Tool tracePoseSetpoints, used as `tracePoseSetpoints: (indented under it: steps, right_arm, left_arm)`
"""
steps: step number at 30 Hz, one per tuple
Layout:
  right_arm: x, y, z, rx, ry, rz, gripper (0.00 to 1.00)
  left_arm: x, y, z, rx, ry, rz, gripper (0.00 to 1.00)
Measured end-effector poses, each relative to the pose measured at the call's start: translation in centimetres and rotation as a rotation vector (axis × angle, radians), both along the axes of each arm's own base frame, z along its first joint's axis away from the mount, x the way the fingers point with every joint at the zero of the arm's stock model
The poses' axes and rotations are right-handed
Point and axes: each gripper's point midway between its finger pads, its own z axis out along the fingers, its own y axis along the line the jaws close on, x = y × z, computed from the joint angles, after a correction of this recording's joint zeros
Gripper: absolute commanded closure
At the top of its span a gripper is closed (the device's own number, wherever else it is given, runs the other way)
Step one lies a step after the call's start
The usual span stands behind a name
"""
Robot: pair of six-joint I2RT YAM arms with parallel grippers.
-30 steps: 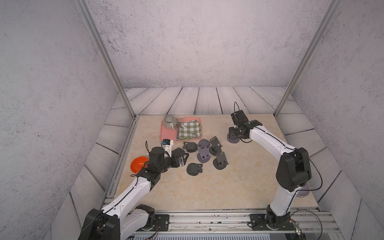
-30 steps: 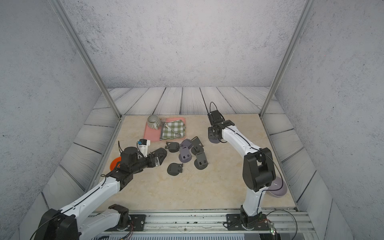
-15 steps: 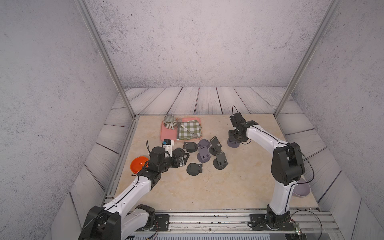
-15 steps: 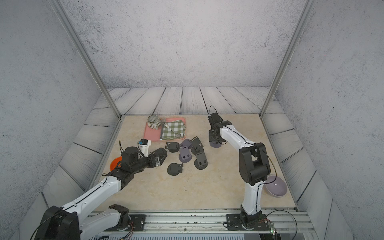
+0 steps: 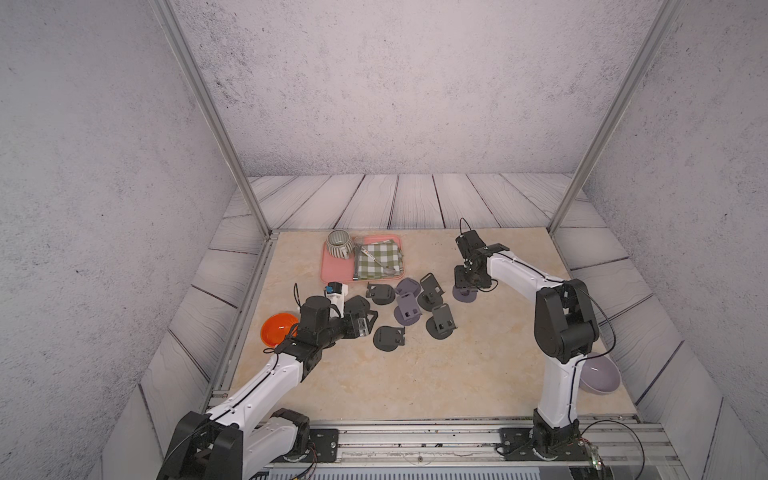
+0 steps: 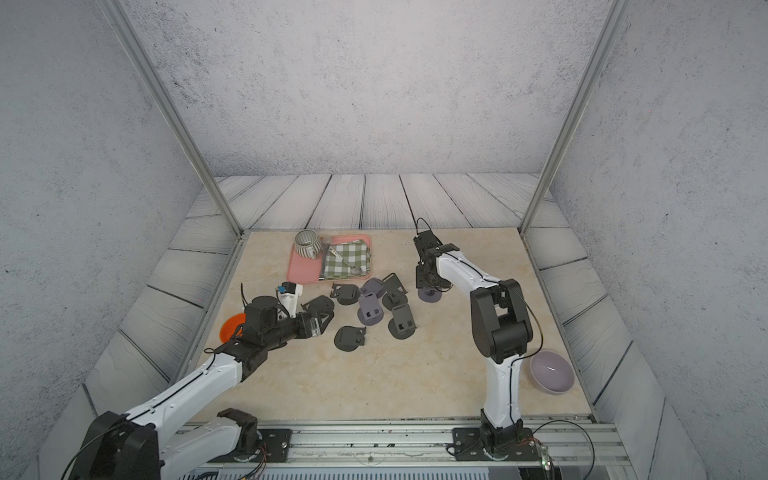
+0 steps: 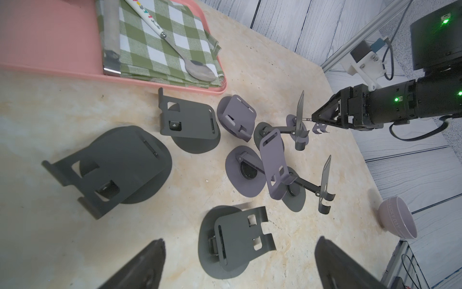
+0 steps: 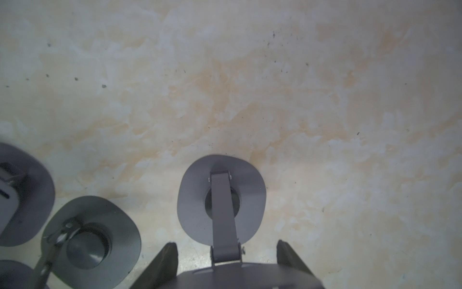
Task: Open the phone stand
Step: Place the phone stand at the center of the board.
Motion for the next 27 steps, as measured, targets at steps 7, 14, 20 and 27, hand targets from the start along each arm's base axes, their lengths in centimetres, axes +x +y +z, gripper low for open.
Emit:
tracePoseSetpoints:
  steps: [7, 14, 20, 27]
  right_arm:
    - [0.0, 0.0, 0.0, 0.012, 0.004, 0.000, 0.01]
    - [-0.4, 0.0, 1.2, 0.026, -0.015, 0.003, 0.01]
    - [-2.1, -0.1, 5.6, 0.077, -0.104, 0.016, 0.01]
    - [-6.0, 2.6, 8.6, 0.149, -0.179, 0.128, 0.07]
  left_arm:
    - [-0.1, 0.0, -0.2, 0.003, 0.007, -0.001, 0.02]
    - [-0.3, -0.2, -0.8, 0.020, 0.023, -0.004, 0.02]
    - [-0.8, -0.3, -1.8, 0.037, 0.046, -0.009, 0.01]
    - [-1.9, -1.2, -3.0, 0.093, 0.064, -0.016, 0.08]
